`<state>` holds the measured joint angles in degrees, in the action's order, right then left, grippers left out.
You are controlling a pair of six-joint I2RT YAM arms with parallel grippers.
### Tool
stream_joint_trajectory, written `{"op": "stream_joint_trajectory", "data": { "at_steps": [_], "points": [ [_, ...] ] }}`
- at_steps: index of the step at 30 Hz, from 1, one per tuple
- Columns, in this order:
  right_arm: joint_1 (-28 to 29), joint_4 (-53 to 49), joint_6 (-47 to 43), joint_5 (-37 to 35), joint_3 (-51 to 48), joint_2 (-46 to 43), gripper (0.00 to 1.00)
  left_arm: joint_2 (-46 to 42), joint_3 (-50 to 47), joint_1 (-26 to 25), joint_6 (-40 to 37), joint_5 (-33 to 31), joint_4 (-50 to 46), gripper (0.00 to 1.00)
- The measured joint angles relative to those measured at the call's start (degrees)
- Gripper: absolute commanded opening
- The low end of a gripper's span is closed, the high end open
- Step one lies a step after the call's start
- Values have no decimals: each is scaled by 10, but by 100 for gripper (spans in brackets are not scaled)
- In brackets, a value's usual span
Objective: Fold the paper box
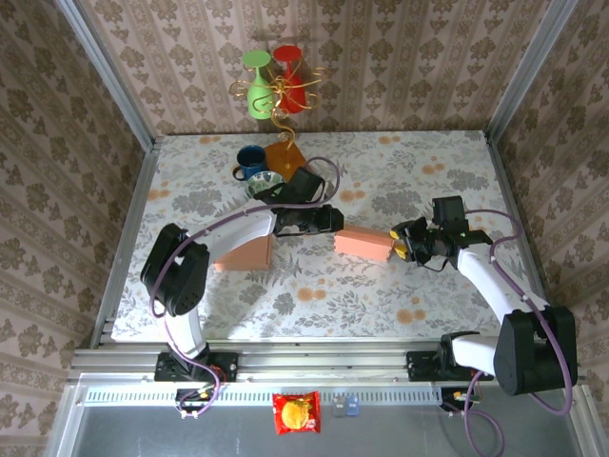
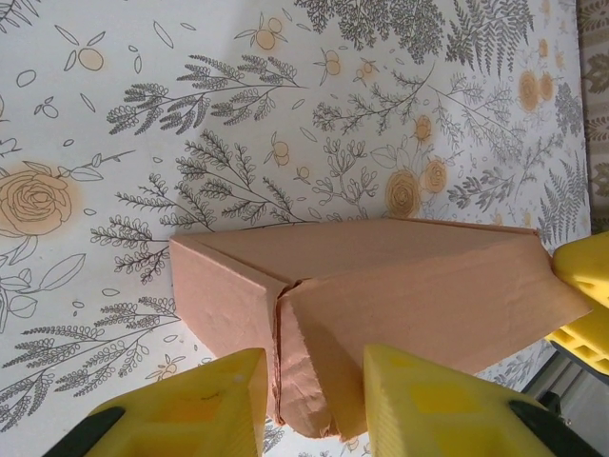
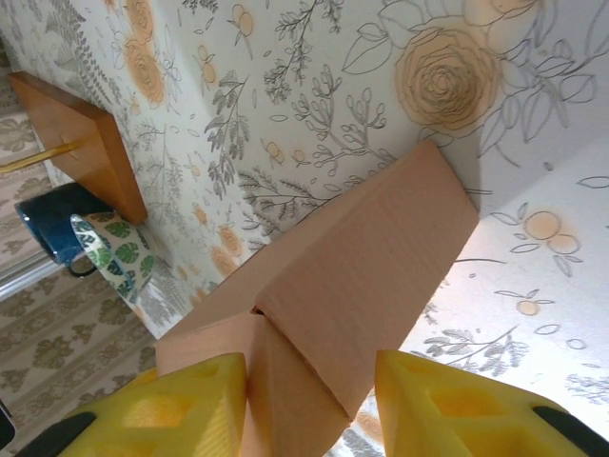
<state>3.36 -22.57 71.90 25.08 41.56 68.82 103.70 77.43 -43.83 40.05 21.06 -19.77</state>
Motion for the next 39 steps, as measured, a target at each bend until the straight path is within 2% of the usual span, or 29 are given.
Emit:
{"op": "stream_joint_trajectory", "data": {
  "at_steps": [12,32,36,39],
  "points": [
    [2,-34,1,-10,0,-38,43,0,-14,-1,-11,2,13,31],
    [18,-18,-1,-10,-19,-16,32,0,-30,-6,-13,1,25,30],
    [18,-7,-5,-10,-19,-11,28,0,-31,-7,-13,-1,26,28],
    [18,-4,-4,-11,-19,-13,29,0,-35,-8,-15,0,34,25]
  ]
}}
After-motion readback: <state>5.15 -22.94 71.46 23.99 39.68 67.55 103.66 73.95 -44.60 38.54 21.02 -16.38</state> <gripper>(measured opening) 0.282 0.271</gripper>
